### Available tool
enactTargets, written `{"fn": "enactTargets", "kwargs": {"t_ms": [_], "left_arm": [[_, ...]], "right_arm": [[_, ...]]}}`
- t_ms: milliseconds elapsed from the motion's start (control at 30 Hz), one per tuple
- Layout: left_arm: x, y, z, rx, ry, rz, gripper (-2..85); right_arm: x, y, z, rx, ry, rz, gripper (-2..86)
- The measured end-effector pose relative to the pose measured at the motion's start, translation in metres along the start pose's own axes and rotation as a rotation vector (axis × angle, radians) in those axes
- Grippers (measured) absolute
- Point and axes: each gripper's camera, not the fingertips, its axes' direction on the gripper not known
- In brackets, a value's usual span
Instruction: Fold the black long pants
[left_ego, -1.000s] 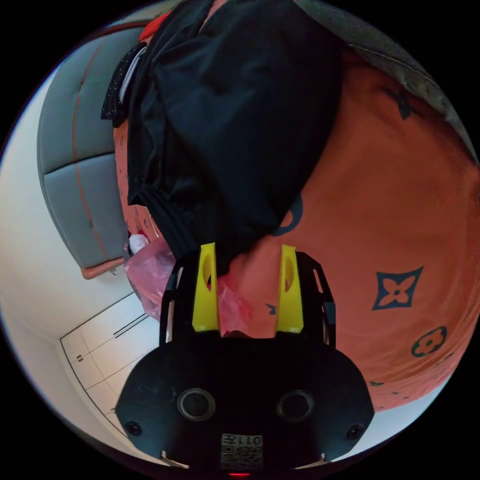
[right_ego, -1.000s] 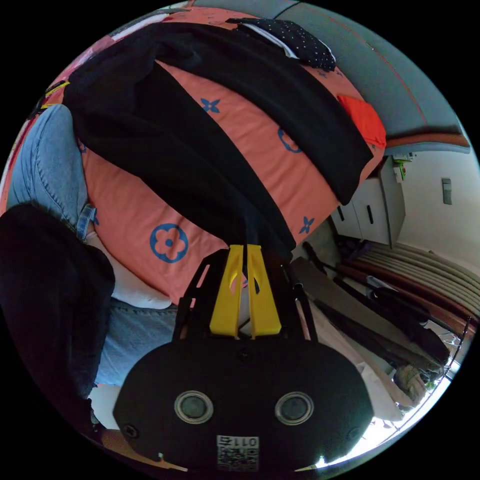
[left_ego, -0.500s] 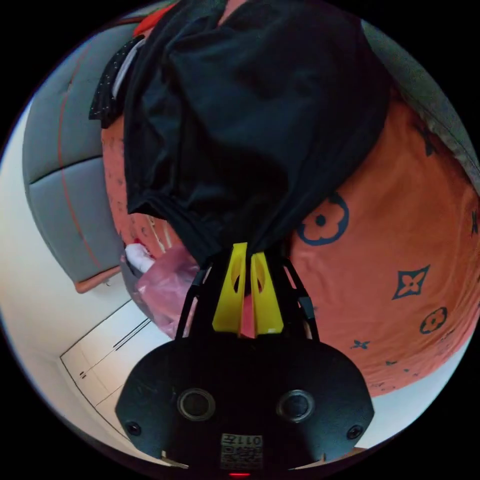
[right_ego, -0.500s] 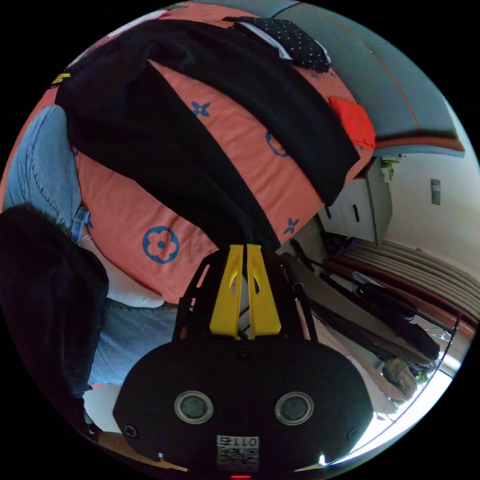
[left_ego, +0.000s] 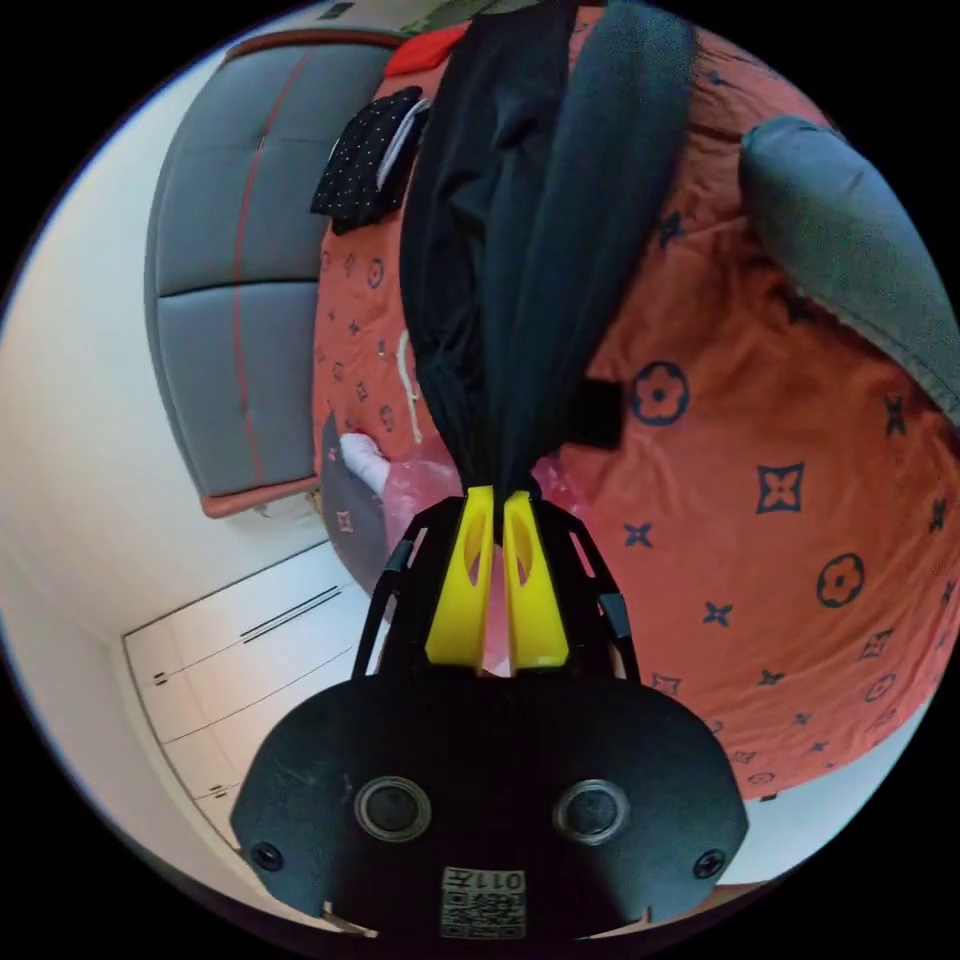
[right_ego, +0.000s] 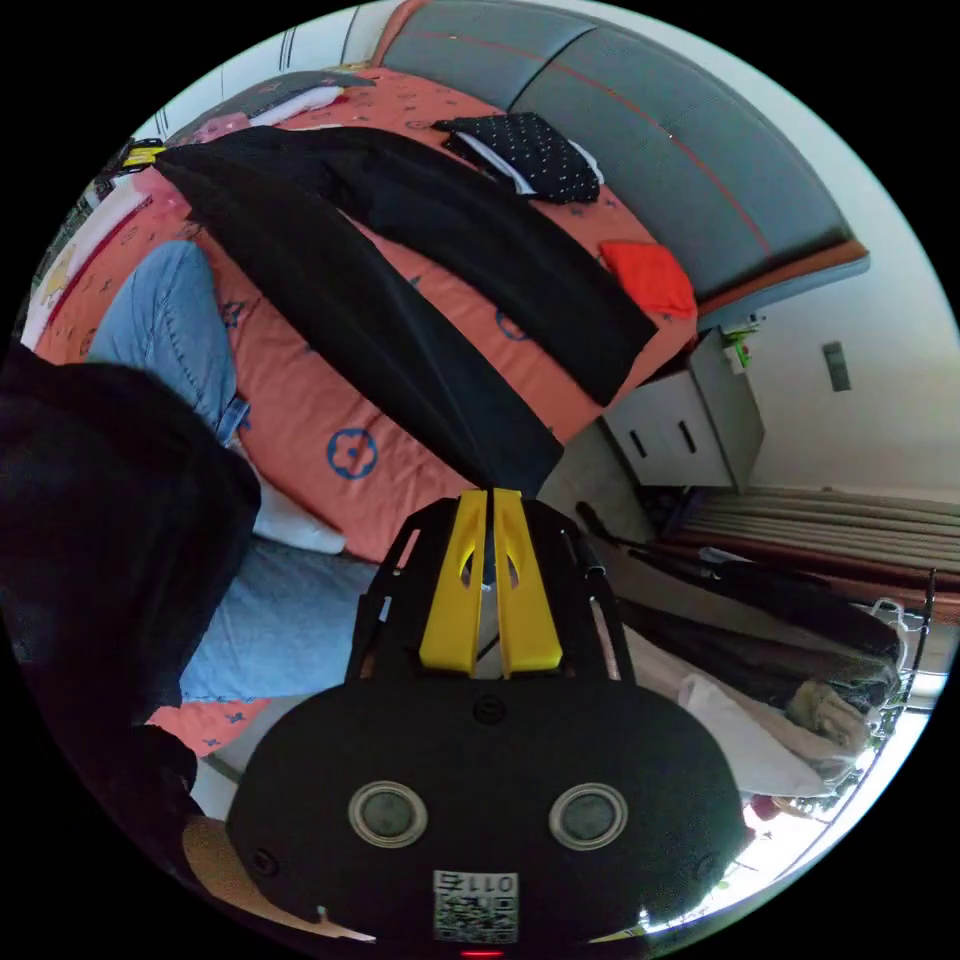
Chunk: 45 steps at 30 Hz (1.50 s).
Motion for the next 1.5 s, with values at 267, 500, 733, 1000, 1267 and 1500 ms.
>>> {"fn": "enactTargets", "kwargs": {"t_ms": [267, 500, 733, 1000, 1267, 1500], "left_arm": [[-0.009, -0.005, 0.026, -0.018, 0.057, 0.014, -0.4], [-0.137, -0.029, 0.044, 0.033, 0.131, -0.291, -0.3], [-0.245, -0.105, 0.124, -0.036, 0.272, -0.532, -0.2], [-0.268, -0.189, 0.226, -0.203, 0.287, -0.627, 1.2], [-0.287, -0.146, 0.238, -0.076, 0.338, -0.961, 9.9], [-0.298, -0.029, 0.208, 0.456, 0.672, -1.439, 13.1]], "right_arm": [[0.024, -0.016, 0.025, -0.009, -0.028, 0.004, 1.7], [0.113, -0.114, -0.003, 0.057, 0.225, 0.041, 1.8], [0.220, -0.256, 0.048, -0.049, 0.284, 0.011, 2.0], [0.287, -0.391, 0.165, -0.144, 0.266, 0.063, 4.4], [0.310, -0.430, 0.229, -0.148, 0.402, 0.260, 16.3], [0.345, -0.371, 0.181, 0.108, 0.180, 0.523, 13.0]]}}
